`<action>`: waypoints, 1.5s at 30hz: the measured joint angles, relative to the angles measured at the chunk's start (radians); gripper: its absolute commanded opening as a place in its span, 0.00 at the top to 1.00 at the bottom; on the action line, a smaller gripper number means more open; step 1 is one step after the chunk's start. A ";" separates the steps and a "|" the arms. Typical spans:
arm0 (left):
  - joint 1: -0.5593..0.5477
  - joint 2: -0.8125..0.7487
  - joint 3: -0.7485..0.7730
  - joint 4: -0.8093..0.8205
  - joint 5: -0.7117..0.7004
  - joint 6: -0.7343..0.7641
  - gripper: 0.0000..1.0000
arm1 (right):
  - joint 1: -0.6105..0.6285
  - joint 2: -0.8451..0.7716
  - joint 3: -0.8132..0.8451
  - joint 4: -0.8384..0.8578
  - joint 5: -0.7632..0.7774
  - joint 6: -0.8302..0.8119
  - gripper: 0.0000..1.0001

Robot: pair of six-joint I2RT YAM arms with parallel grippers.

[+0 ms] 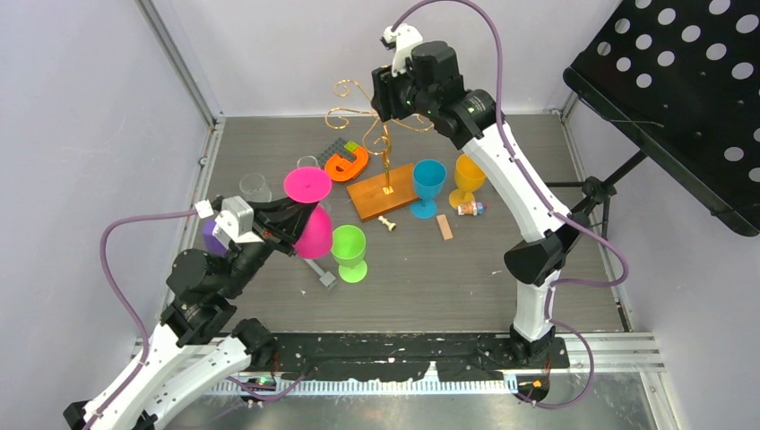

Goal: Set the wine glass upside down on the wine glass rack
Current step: Turn the wine glass upside down at the wine rack.

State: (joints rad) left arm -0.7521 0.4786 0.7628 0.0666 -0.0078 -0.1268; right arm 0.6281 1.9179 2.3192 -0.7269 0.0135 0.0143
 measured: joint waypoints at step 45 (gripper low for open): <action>0.028 0.257 -0.047 0.268 -0.048 0.140 1.00 | -0.006 0.064 -0.070 0.106 0.072 0.010 0.95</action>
State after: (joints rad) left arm -0.7242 0.7357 0.7155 0.3344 -0.0559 0.0135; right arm 0.6216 1.9823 2.2490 -0.6209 0.0853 0.0242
